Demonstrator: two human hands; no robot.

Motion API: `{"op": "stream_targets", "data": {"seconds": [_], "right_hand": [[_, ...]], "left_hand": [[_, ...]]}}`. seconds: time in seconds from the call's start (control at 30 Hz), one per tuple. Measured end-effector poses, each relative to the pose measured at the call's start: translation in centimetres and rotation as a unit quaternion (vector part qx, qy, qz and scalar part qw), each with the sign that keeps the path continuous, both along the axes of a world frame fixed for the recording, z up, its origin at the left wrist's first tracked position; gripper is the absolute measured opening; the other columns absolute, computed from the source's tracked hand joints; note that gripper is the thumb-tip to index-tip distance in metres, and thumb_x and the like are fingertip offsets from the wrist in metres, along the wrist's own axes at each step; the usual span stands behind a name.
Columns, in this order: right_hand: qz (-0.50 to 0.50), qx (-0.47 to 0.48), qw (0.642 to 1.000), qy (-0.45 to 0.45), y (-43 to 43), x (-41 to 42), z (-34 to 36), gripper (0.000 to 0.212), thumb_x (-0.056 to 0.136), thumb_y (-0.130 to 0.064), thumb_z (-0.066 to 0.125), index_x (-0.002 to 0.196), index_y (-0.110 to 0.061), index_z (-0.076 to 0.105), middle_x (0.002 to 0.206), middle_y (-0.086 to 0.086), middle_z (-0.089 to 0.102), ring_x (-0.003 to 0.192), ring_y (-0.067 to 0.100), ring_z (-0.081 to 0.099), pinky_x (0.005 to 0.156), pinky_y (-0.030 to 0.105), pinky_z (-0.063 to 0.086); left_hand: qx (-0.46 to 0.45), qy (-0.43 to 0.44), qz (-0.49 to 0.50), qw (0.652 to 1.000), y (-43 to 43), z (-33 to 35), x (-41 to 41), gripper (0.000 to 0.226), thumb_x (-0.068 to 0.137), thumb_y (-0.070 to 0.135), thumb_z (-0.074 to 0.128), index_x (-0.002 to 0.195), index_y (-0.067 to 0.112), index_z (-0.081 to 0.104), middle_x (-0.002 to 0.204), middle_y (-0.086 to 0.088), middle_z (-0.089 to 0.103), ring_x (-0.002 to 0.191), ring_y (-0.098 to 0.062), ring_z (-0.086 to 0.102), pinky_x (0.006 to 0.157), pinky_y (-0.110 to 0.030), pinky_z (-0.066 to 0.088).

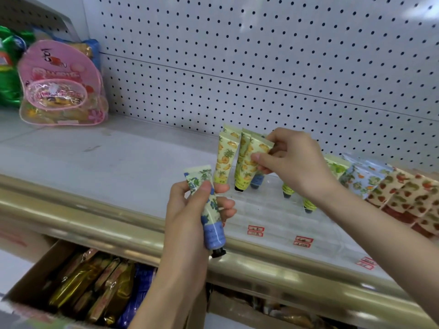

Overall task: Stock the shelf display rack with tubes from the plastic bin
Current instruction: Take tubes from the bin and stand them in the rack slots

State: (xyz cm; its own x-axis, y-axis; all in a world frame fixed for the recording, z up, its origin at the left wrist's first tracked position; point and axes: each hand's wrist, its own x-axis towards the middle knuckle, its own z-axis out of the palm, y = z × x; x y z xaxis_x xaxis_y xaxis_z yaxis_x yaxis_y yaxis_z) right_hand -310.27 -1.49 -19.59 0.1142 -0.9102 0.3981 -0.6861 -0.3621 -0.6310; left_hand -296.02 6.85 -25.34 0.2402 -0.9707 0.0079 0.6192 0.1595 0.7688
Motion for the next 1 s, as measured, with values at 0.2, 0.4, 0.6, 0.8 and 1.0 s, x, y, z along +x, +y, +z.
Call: {"op": "stream_targets", "data": {"seconds": [0.2,0.4,0.6,0.8,1.0], "right_hand": [[-0.003,0.013,1.0,0.01,-0.5,0.4,-0.6,0.015,0.08,-0.017,0.075,0.08,-0.016,0.059,0.066,0.002,0.07,0.061,0.013,0.069,0.071,0.041,0.058],[-0.006,0.029,0.999,0.011,-0.4,0.7,-0.4,0.021,0.081,-0.019,0.073,0.074,-0.025,0.055,0.068,0.001,0.07,0.065,0.014,0.07,0.074,0.041,0.058],[-0.01,0.021,0.999,0.039,-0.2,0.7,-0.2,0.027,0.082,-0.019,0.072,0.094,0.002,0.062,0.072,0.007,0.071,0.069,0.019,0.07,0.074,0.038,0.056],[0.003,0.042,0.999,0.013,0.0,0.3,0.1,0.017,0.08,-0.016,0.074,0.086,-0.003,0.064,0.069,0.006,0.071,0.064,0.018,0.07,0.074,0.041,0.058],[0.008,0.035,0.999,0.008,1.2,-0.5,0.8,0.012,0.082,-0.018,0.073,0.089,-0.011,0.066,0.076,0.002,0.071,0.061,0.008,0.069,0.073,0.033,0.059]], "left_hand": [[0.002,-0.041,0.017,0.999,-0.1,-0.2,-0.1,0.009,0.096,0.02,0.05,0.101,0.013,0.052,0.087,0.0,0.074,0.056,-0.01,0.058,0.049,-0.023,0.05],[0.016,-0.02,0.013,1.0,-0.2,-0.2,0.1,0.009,0.096,0.019,0.051,0.1,0.013,0.054,0.086,0.0,0.074,0.053,-0.009,0.056,0.046,-0.023,0.048],[0.022,-0.02,0.003,1.0,-0.3,-0.1,0.1,0.012,0.091,0.022,0.055,0.096,0.011,0.056,0.074,-0.002,0.068,0.056,-0.011,0.06,0.051,-0.027,0.048],[0.008,-0.028,-0.002,1.0,-0.3,-0.3,0.1,0.023,0.076,0.027,0.06,0.094,0.012,0.064,0.075,0.001,0.072,0.068,-0.01,0.068,0.063,-0.028,0.047],[-0.015,-0.044,-0.006,0.999,-0.3,-0.4,-0.1,0.031,0.074,0.025,0.062,0.101,0.012,0.068,0.09,-0.002,0.074,0.079,-0.012,0.07,0.073,-0.023,0.058]]}}
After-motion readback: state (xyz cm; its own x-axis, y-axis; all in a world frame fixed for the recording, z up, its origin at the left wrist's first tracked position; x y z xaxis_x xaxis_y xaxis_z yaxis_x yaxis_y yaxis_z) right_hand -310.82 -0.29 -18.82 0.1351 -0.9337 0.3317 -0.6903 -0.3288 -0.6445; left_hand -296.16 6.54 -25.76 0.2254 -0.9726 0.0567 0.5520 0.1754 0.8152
